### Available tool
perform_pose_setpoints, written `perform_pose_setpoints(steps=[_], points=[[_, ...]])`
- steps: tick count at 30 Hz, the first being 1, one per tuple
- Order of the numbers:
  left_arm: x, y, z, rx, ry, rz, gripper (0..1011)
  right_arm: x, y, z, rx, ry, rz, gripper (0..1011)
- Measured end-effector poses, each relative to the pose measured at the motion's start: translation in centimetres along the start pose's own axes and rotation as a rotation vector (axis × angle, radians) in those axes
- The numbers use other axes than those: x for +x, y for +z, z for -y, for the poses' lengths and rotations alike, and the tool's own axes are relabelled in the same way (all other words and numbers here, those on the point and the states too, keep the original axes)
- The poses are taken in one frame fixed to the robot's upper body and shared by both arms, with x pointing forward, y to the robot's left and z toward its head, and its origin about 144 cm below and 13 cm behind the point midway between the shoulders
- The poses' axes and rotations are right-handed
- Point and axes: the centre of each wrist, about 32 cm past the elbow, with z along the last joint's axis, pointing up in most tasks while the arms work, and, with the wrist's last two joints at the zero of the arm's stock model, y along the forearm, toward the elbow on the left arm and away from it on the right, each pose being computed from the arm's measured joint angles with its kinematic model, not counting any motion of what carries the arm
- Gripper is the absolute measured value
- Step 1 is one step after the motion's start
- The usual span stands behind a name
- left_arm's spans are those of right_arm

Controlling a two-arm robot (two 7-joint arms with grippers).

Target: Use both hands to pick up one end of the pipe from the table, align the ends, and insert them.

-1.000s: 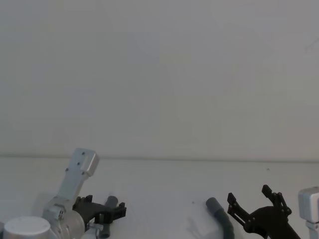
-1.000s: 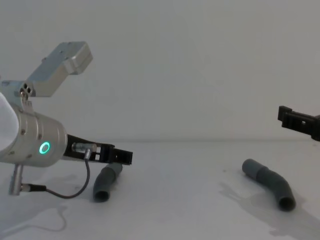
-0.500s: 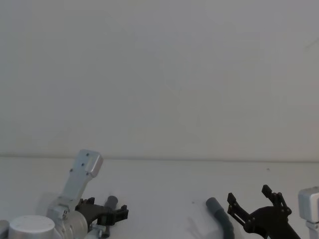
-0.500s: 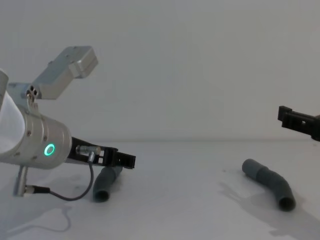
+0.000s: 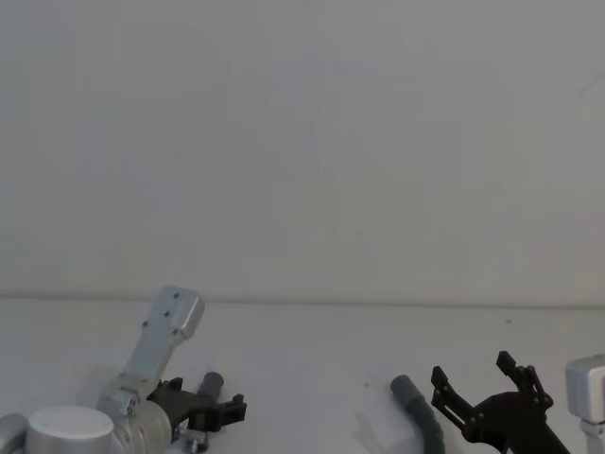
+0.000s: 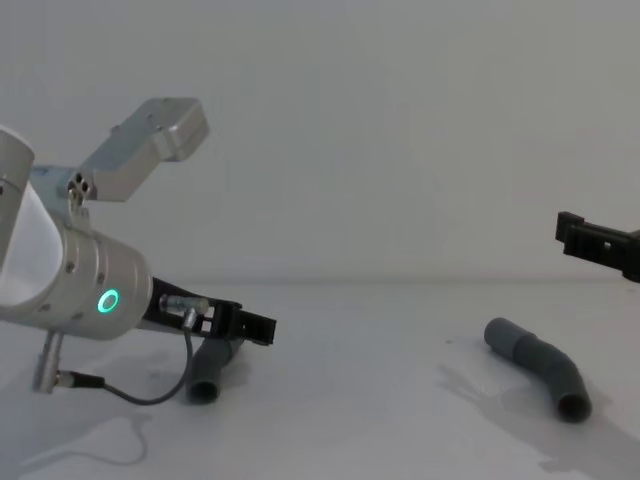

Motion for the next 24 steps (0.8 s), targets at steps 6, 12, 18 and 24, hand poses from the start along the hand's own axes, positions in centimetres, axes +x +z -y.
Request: perform_pose_setpoints(steps=[6, 12, 18, 24], points=[[-0.07, -0.05, 0.09, 0.003, 0.004, 0.016, 1001, 0.0, 0.0, 0.0, 0.0, 0.0, 0.0, 1001], [-0.08, -0.17, 0.18, -0.005, 0.008, 0.023, 1001, 0.0, 0.0, 0.0, 0.0, 0.0, 0.0, 1001], [-0.15, -0.54, 0.3, -0.02, 0.013, 0.021, 1001, 0.0, 0.0, 0.0, 0.0, 0.0, 0.0, 1002], [-0.23, -0.79, 0.35, -0.031, 0.018, 0.009, 1001, 0.0, 0.0, 0.0, 0.0, 0.0, 0.0, 1002]])
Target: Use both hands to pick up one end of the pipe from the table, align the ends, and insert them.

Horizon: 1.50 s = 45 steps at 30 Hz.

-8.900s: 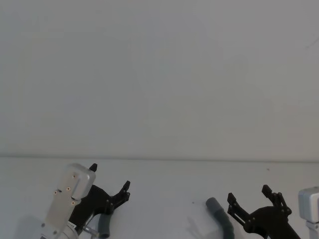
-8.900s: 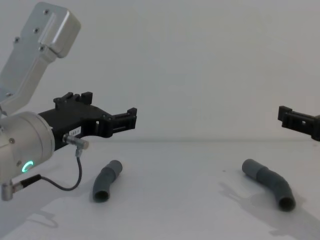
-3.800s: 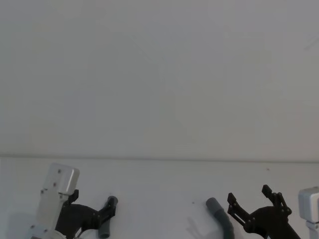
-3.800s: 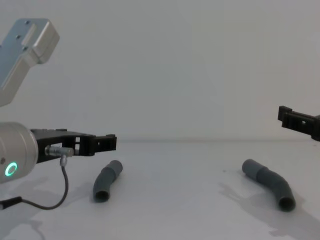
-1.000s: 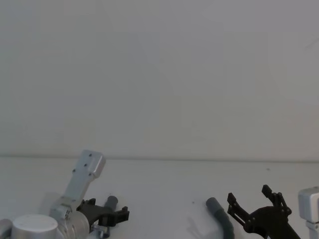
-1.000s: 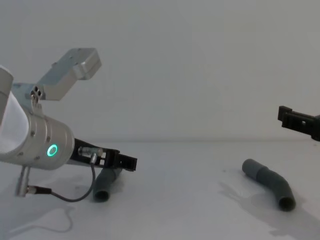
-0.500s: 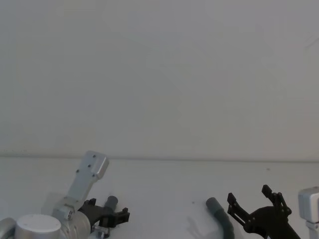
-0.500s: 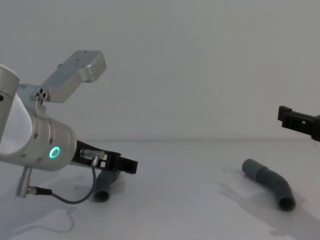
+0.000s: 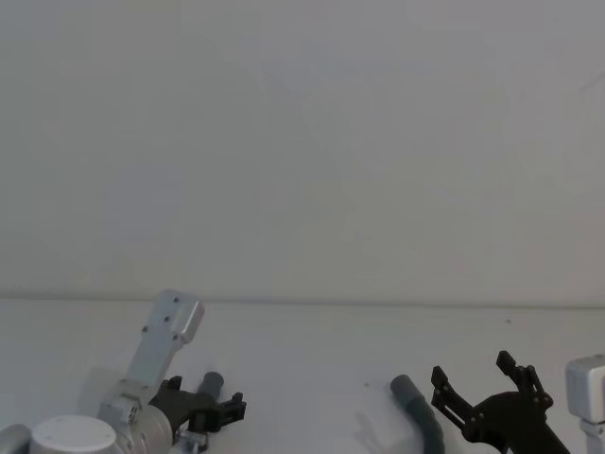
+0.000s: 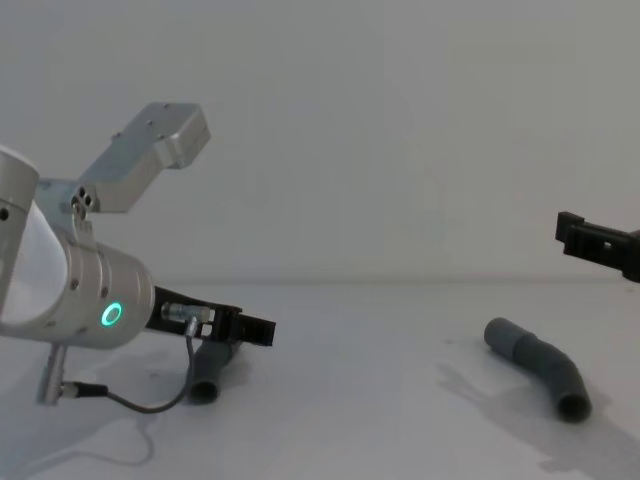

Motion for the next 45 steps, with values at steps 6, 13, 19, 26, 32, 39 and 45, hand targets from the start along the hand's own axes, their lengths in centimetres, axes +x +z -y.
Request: perform_pose_setpoints(steps=[6, 13, 19, 26, 32, 39, 45], points=[[-0.1, -0.2, -0.1, -0.001, 0.007, -0.016, 1001, 0.0, 0.0, 0.0, 0.0, 0.0, 0.0, 1001], [-0.2, 0.0, -0.4, 0.016, 0.019, -0.019, 1001, 0.0, 0.0, 0.0, 0.0, 0.0, 0.0, 1001], [-0.2, 0.4, -0.7, 0.035, 0.033, -0.011, 1001, 0.0, 0.0, 0.0, 0.0, 0.0, 0.0, 1001], [-0.3, 0.8, -0.7, 0.044, 0.04, -0.006, 1001, 0.0, 0.0, 0.0, 0.0, 0.0, 0.0, 1002], [-0.4, 0.9, -0.6, 0.045, 0.04, -0.011, 1001, 0.0, 0.0, 0.0, 0.0, 0.0, 0.0, 1002], [-0.5, 0.5, -0.5, 0.033, 0.044, -0.023, 1001, 0.0, 0.0, 0.0, 0.0, 0.0, 0.0, 1001], [-0.6, 0.2, -0.4, 0.024, 0.048, -0.037, 1001, 0.0, 0.0, 0.0, 0.0, 0.0, 0.0, 1001]])
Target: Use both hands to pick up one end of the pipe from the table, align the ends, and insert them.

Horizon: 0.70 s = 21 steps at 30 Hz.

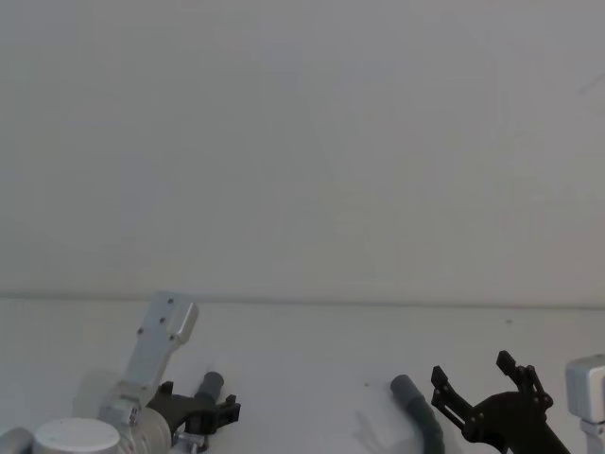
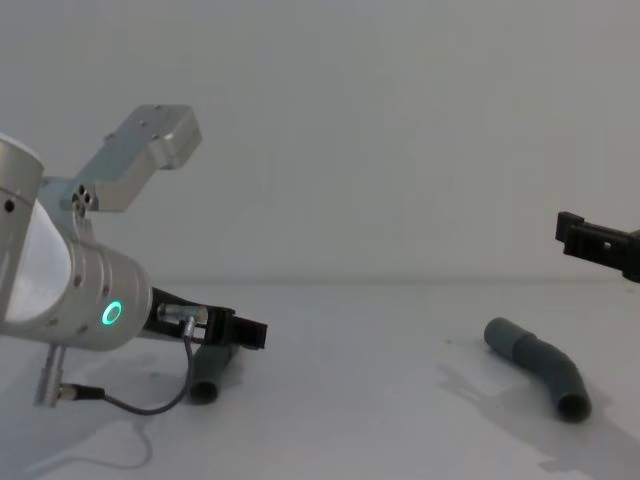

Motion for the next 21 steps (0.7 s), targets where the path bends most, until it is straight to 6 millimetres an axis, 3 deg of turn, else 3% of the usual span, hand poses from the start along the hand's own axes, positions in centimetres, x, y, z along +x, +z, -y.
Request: perform_pose_setpoints(steps=[21], points=[[0.17, -0.43, 0.43, 0.012, -0.004, -0.029, 1001, 0.0, 0.0, 0.0, 0.0, 0.0, 0.0, 1002]])
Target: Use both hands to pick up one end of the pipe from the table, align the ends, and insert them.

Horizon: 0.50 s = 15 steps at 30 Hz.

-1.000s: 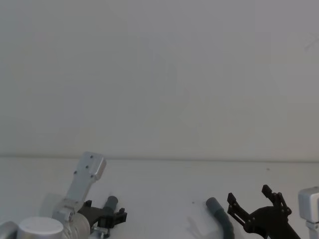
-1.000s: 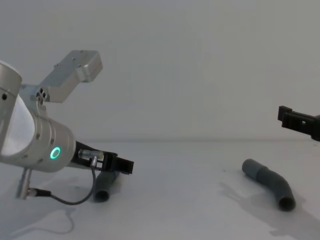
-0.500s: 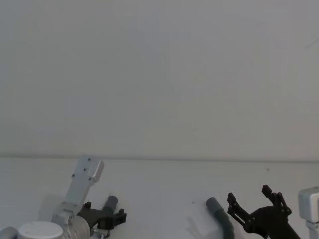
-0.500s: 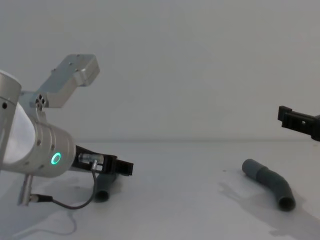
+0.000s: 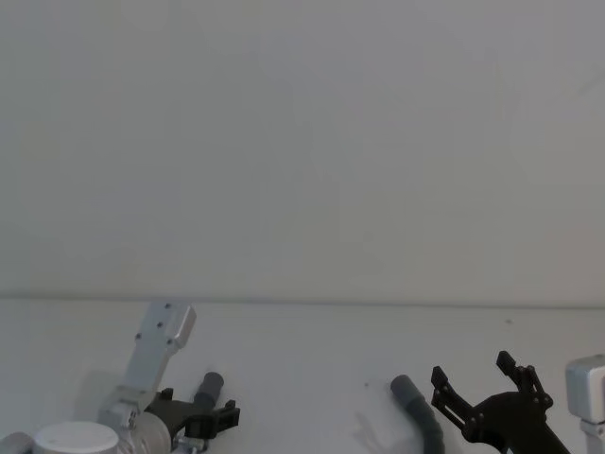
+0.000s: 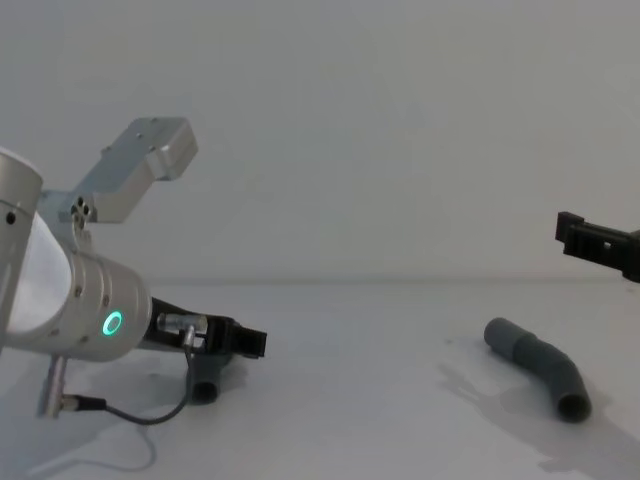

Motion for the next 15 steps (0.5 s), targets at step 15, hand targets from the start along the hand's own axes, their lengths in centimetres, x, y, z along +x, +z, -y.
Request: perform_pose_setpoints(steps=[15], points=[[0.14, -0.12, 0.35, 0.008, -0.004, -0.021, 1001, 0.0, 0.0, 0.0, 0.0, 0.0, 0.0, 1002]])
